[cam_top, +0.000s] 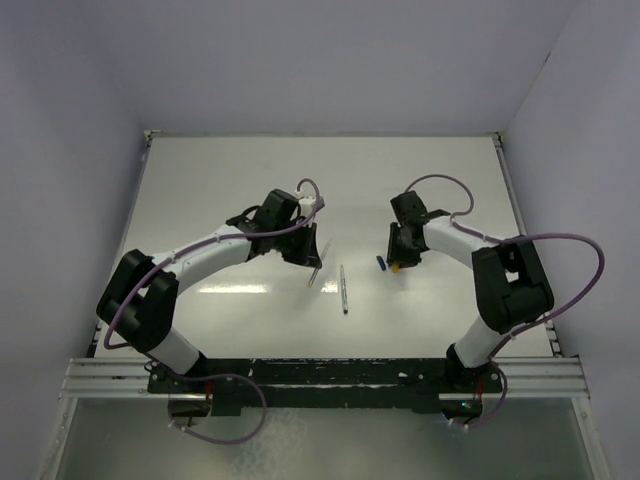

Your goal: Insert the pens into the pen caps

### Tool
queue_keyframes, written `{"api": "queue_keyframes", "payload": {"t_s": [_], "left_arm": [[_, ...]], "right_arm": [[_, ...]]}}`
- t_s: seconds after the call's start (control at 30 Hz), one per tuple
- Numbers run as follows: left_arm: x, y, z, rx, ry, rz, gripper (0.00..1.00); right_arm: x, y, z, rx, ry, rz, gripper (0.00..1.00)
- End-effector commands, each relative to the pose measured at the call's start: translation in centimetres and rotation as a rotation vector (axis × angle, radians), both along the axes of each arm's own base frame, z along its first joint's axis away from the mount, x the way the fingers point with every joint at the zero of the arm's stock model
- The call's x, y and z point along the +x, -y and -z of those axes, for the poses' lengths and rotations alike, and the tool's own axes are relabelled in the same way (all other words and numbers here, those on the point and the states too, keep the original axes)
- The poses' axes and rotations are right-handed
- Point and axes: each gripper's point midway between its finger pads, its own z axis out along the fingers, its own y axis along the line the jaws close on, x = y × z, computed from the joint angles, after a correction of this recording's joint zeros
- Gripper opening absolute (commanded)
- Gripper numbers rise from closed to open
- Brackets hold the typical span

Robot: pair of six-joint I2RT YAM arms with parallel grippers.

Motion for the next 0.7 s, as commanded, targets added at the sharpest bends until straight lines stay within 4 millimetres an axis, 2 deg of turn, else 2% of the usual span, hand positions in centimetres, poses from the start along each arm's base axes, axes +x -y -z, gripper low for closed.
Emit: {"api": "queue_keyframes", "payload": {"t_s": [0.0, 0.27, 0.37, 0.47, 0.57, 0.67], "left_arm": [[0.9, 0.6, -1.7, -0.060, 0.038, -0.001, 0.00], [0.9, 0.4, -1.4, -0.055, 0.031, -0.002, 0.00], [0.8, 0.2, -1.2, -0.050, 0.027, -0.003, 0.00], [0.9, 0.2, -1.1, -0.045, 0.025, 0.001, 0.00], [0.8, 0.2, -1.1, -0.045, 0.023, 0.011, 0.00], [1.0, 0.3, -1.0, -0.047, 0.031, 0.019, 0.00]], "right_arm": [[-2.9, 1.9, 2.6, -0.105, -0.141, 0.042, 0.34], [-3.0, 2.2, 3.2, -0.127, -0.156, 0.072, 0.25], [-3.2, 2.3, 3.5, -0.132, -0.167, 0.073, 0.15], [-3.4, 2.3, 3.9, -0.136, -0.176, 0.071, 0.00], [-3.2, 2.0, 3.9, -0.118, -0.174, 0.061, 0.00], [-2.2, 1.4, 3.0, -0.090, -0.130, 0.048, 0.00]]}}
